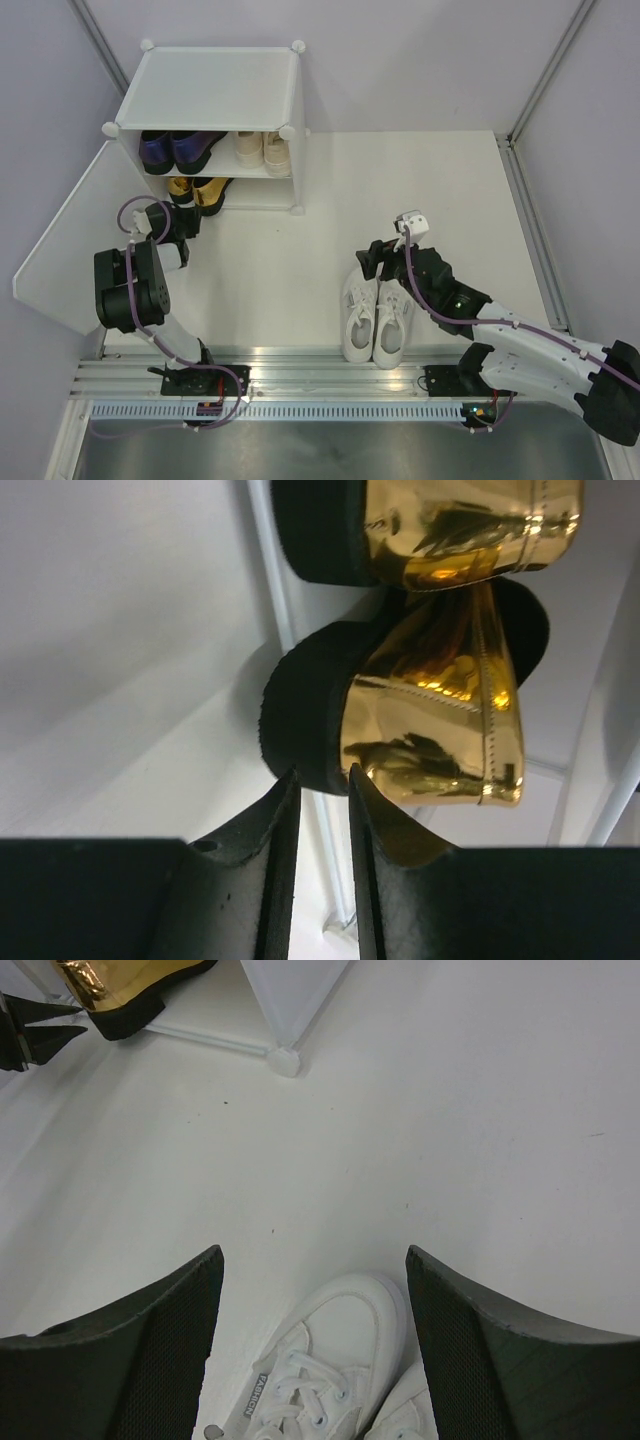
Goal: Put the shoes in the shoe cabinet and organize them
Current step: Place the shoe in the shoe cabinet.
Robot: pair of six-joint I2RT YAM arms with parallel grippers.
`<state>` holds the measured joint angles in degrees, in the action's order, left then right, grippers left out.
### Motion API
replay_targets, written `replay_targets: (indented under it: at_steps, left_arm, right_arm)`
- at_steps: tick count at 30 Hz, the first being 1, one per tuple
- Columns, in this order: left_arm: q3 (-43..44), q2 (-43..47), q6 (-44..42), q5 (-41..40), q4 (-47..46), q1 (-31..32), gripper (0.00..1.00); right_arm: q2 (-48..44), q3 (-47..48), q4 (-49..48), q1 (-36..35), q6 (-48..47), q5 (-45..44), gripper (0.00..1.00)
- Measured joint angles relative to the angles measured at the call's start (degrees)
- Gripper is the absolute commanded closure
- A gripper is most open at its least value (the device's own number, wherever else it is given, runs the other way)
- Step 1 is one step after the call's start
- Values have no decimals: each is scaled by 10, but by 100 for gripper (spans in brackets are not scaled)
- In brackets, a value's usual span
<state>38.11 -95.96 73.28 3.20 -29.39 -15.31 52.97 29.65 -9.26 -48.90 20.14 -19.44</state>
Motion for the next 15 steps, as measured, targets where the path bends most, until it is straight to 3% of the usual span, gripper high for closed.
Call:
replay_targets:
  at_steps: [15]
  left_arm:
    - [45,-60,11,2,-24,-4,71]
  right_arm:
    - [25,1,0,0,-4,-8,22]
